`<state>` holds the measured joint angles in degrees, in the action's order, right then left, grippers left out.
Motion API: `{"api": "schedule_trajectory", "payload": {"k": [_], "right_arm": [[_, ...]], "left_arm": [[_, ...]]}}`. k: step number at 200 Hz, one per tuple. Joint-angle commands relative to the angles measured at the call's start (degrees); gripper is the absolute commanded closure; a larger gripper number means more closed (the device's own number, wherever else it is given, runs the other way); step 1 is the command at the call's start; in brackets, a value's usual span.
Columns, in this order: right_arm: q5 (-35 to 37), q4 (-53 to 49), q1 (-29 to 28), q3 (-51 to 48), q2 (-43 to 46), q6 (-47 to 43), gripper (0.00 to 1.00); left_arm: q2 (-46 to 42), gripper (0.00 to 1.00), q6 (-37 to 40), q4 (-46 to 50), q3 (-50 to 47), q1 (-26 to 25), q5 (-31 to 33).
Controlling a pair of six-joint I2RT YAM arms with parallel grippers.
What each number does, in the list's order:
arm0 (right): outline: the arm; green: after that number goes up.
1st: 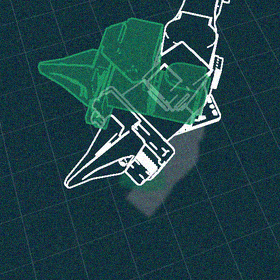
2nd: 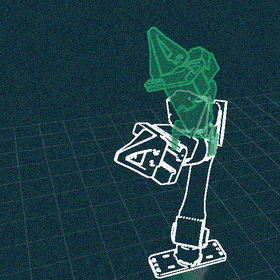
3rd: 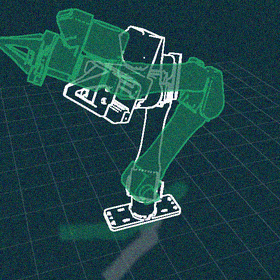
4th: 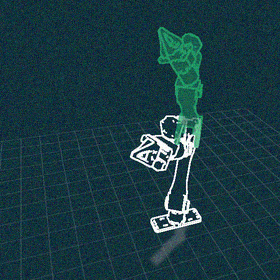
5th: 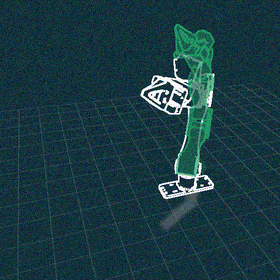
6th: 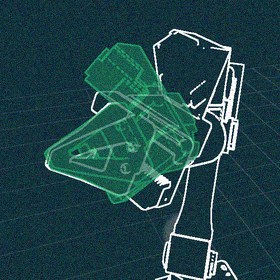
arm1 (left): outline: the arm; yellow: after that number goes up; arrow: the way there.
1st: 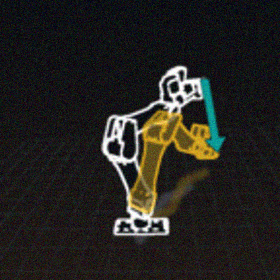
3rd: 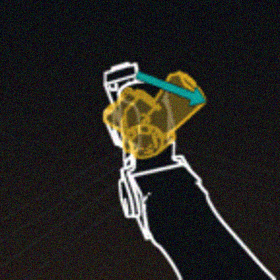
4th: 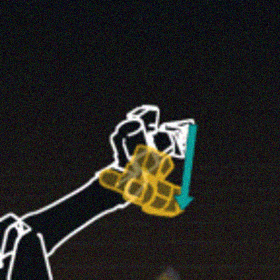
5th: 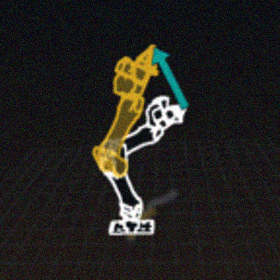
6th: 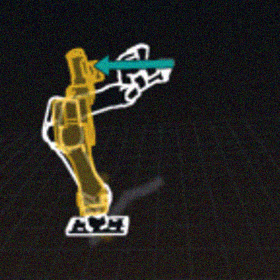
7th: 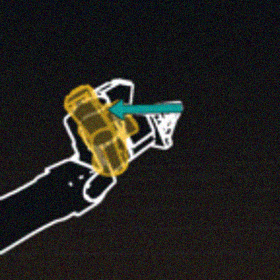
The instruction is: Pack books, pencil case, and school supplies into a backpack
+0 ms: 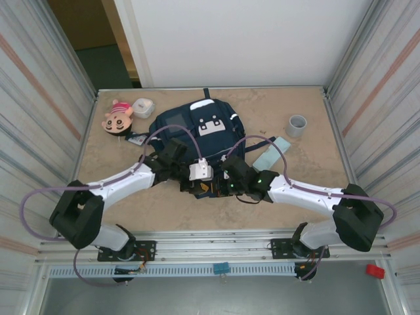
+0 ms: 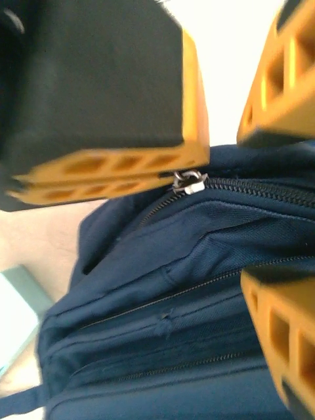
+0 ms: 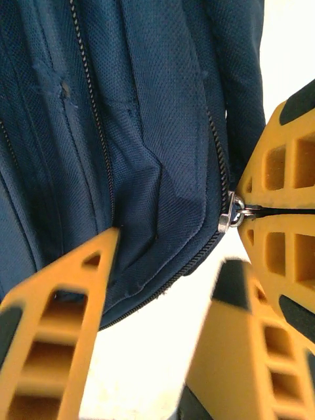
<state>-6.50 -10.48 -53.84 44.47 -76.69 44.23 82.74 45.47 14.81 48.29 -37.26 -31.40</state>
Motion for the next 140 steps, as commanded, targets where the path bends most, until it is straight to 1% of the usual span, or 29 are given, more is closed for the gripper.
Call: {"api": "schedule_trajectory", "payload": {"k": [1, 9, 24, 34, 56, 73, 82, 95, 110, 121, 127, 136, 140], "right_arm": [[-2.9, 0.02, 0.81, 1.5, 2.85, -2.39, 1.0], [-2.91, -0.84, 1.7, 1.29, 3.37, -2.8, 1.0], [-2.9, -2.49, 4.09, 0.74, 4.66, -3.5, 1.0], [-3.26, -3.61, 6.56, 0.08, 5.5, -4.01, 1.0], [-6.05, -4.41, 13.24, -1.95, 6.96, -6.16, 1.0], [-9.11, -4.61, 18.43, -3.06, 7.3, -8.09, 1.0], [-10.38, -4.88, 20.24, -3.15, 7.36, -9.04, 1.0], [-11.46, -5.22, 21.27, -2.92, 7.62, -10.09, 1.0], [-13.2, -4.51, 21.17, -2.81, 7.86, -10.45, 1.0], [-14.65, -3.24, 20.53, -2.96, 8.27, -10.43, 1.0], [-15.49, -2.51, 19.91, -2.99, 8.46, -10.63, 1.0], [-16.5, -1.88, 18.75, -2.77, 8.84, -10.95, 1.0], [-16.52, -1.75, 18.21, -2.57, 9.06, -11.06, 1.0]], "left_arm": [[0.25, 0.67, 1.93, 1.02, 1.87, -0.19, 2.07], [-0.27, 0.73, 2.4, 1.53, 1.61, -0.04, 2.38], [-1.99, 0.89, 2.84, 2.22, 0.62, 0.83, 2.09], [-3.59, 0.94, 3.11, 2.84, -0.18, 1.8, 1.42], [-7.3, 0.96, 4.07, 4.48, -2.24, 4.0, -0.77], [-9.7, 0.96, 5.17, 6.66, -3.27, 5.06, -0.75], [-10.89, 0.96, 5.6, 8.07, -3.76, 5.74, -0.5], [-12.32, 0.96, 5.85, 9.37, -4.42, 6.73, -0.27], [-14.01, 0.94, 5.72, 9.76, -5.35, 7.43, -0.02], [-15.04, 0.88, 5.06, 9.44, -5.6, 7.4, -0.11], [-15.43, 0.82, 4.29, 9.21, -5.41, 7.31, -0.58], [-15.88, 0.69, 2.55, 8.91, -4.94, 6.85, -0.6], [-16.13, 0.62, 1.81, 8.7, -4.65, 6.36, -0.26]]}}
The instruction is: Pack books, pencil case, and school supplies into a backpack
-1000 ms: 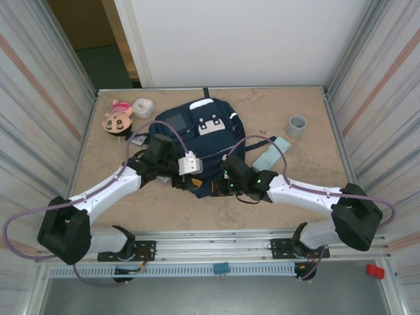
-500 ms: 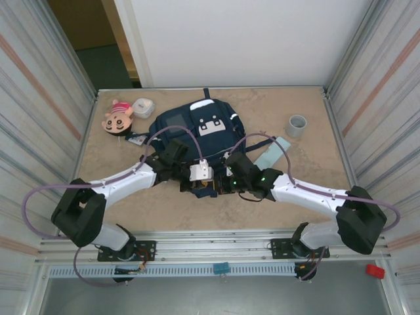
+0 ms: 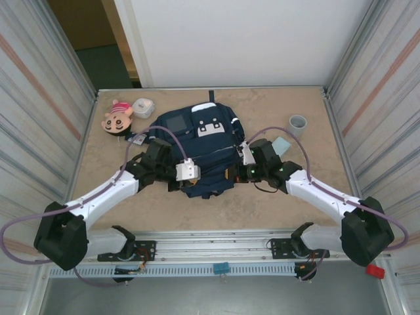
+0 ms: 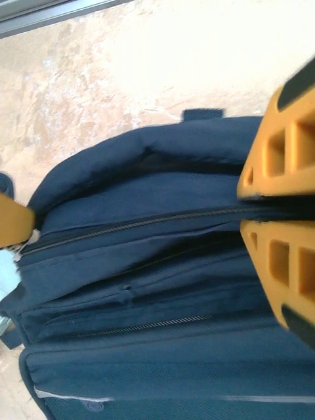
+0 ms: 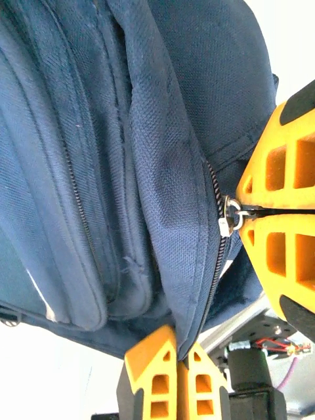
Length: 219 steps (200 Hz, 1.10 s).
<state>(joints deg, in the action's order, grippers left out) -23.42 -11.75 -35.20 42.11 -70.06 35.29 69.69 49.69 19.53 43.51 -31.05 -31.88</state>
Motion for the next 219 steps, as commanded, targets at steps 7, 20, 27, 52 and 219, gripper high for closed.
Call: {"api": "schedule_trajectory", "payload": {"k": [7, 20, 27, 52, 219], "right_arm": [[0.31, -0.47, -1.35, 0.17, 2.78, -2.22, 1.0], [0.38, -0.47, -2.9, 0.83, 3.49, -2.24, 1.0], [0.48, -0.47, -3.56, 1.16, 3.82, -2.09, 1.0], [1.0, -0.83, -5.74, 2.3, 4.41, -1.72, 1.0], [-5.28, -2.74, 14.72, -0.83, 0.92, -6.09, 1.0]], "left_arm": [[-3.31, 0.52, -4.12, 3.26, 0.63, -0.87, 1.39], [-3.51, 0.43, -7.53, 1.21, 1.48, -3.32, 4.44], [-3.3, 0.4, -9.22, -0.14, 1.73, -4.71, 5.95], [-1.5, 0.37, -14.15, -5.38, 2.7, -9.25, 8.66], [-6.27, 1.0, -9.43, -4.14, 0.75, -5.44, -3.86]]}}
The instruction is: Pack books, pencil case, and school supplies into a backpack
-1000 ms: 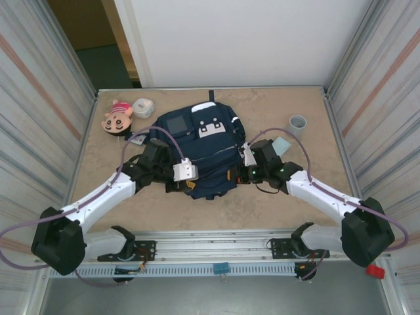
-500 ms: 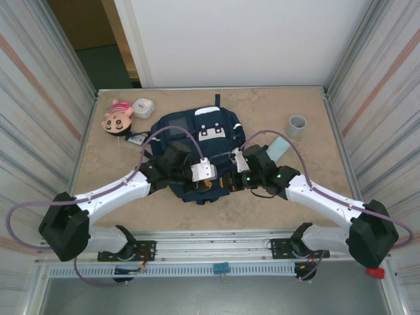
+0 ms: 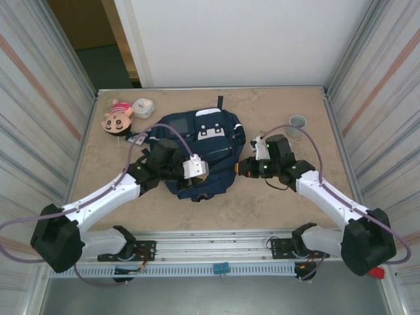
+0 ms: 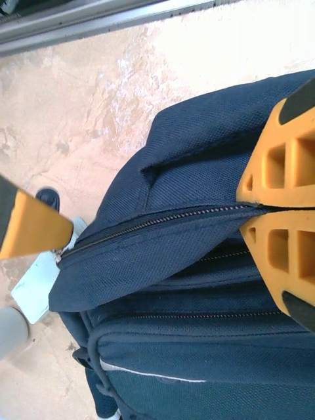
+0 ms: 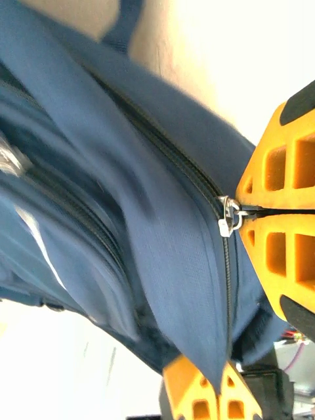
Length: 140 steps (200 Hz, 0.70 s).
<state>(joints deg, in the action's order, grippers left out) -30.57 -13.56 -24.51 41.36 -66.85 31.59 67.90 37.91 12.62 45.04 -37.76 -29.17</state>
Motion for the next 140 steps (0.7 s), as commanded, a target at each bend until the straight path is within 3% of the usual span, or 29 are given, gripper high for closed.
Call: {"api": "schedule_trajectory", "payload": {"k": [1, 57, 105, 140], "right_arm": [[1.93, -0.8, 4.21, -0.07, -2.4, -2.36, 1.0], [7.0, 6.34, 9.84, 2.1, -12.61, 1.24, 1.0], [11.78, 11.26, 10.54, 5.12, -19.85, 3.91, 1.0], [12.2, 12.32, 10.36, 4.57, -20.51, 4.0, 1.0]], "left_arm": [[-4.59, 1.0, 2.35, 2.85, -0.81, 1.32, -6.72], [-8.41, 1.0, 4.36, 6.18, 1.65, 2.06, -12.42], [-11.5, 1.0, 2.66, 6.2, 4.58, 2.08, -16.72], [-13.01, 1.0, 2.29, 4.96, 4.31, 2.16, -16.33]]}}
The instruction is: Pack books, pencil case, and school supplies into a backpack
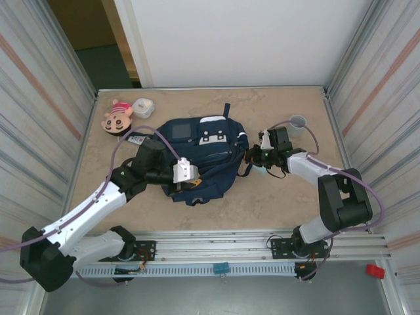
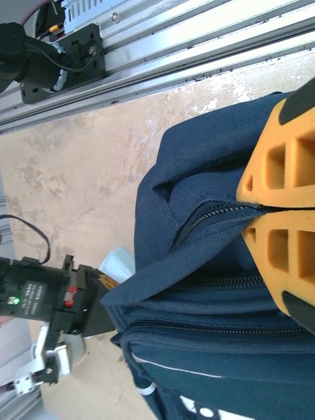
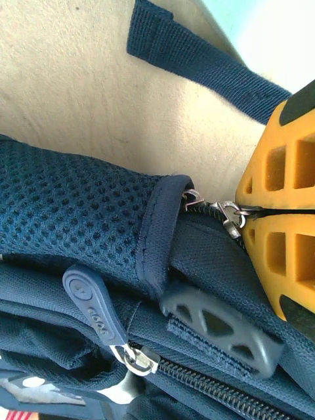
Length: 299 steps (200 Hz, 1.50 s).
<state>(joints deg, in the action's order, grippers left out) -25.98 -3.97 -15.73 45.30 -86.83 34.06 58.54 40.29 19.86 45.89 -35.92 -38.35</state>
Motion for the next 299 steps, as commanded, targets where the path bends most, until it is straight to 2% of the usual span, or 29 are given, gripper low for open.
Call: {"api": "schedule_trajectory", "payload": {"k": [1, 25, 34, 64, 78, 92, 110, 127, 138, 159, 179, 198, 211, 227, 263, 299], "right_arm": [[7.61, 2.73, 1.62, 0.56, -0.4, 1.53, 1.0], [7.6, 1.58, 1.47, -0.61, 3.42, 1.24, 1.0], [7.43, 0.69, 1.42, -0.99, 5.24, 0.8, 0.96], [6.86, -5.56, 0.85, -0.83, 12.98, -0.45, 0.63], [6.53, -7.14, -0.16, -1.2, 18.0, 0.73, 0.53], [7.12, -8.13, -1.82, -1.77, 22.98, 2.09, 0.48], [8.67, -11.54, -3.38, -1.6, 27.07, 4.44, 0.44], [8.9, -13.31, -4.9, -2.0, 28.96, 6.78, 0.42], [9.55, -14.21, -6.47, -2.29, 29.39, 7.46, 0.38], [11.6, -16.86, -10.29, -2.02, 29.0, 7.86, 0.34], [13.63, -19.7, -13.14, -1.28, 27.66, 8.21, 0.32], [14.34, -20.88, -14.74, -1.22, 25.77, 8.69, 0.32], [14.86, -21.57, -15.83, -1.39, 24.35, 9.0, 0.31], [14.46, -21.0, -16.57, -2.13, 23.01, 10.22, 0.31], [12.33, -15.84, -16.79, -5.88, 22.07, 13.65, 0.31], [12.0, -14.12, -16.79, -7.48, 21.7, 14.85, 0.31]], "left_arm": [[-3.63, 1.0, 0.02, -2.19, 3.44, 0.32, -7.08], [-2.71, 1.0, 0.74, -1.66, 2.59, 0.26, -4.76], [-2.25, 1.0, 0.63, -1.86, 2.29, 0.24, -4.25], [-0.27, 1.0, 0.15, -4.21, 1.33, -0.32, -2.82], [1.33, 1.0, -0.19, -5.91, 0.91, -0.85, -1.24], [3.43, 1.0, -0.04, -7.37, 0.63, -1.23, -1.15], [6.55, 0.99, 0.21, -9.61, 0.6, -2.31, -0.6], [9.29, 0.9, -0.28, -11.59, 0.76, -3.5, 0.19], [10.35, 0.8, -1.57, -11.84, 1.49, -4.13, 0.13], [9.66, 0.5, -7.37, -11.02, 3.37, -4.13, 0.2], [6.88, 0.36, -12.44, -10.13, 3.48, -3.57, 3.01], [4.56, 0.33, -14.76, -9.98, 1.68, -2.88, 8.4], [4.09, 0.33, -13.87, -8.54, 0.41, -2.91, 12.18], [4.92, 0.31, -12.46, -6.34, -0.1, -3.05, 13.89], [11.25, 0.21, -8.71, -5.37, 0.07, -7.03, 20.33], [19.37, 0.2, -9.1, -10.18, 1.16, -8.63, 25.38]]}}
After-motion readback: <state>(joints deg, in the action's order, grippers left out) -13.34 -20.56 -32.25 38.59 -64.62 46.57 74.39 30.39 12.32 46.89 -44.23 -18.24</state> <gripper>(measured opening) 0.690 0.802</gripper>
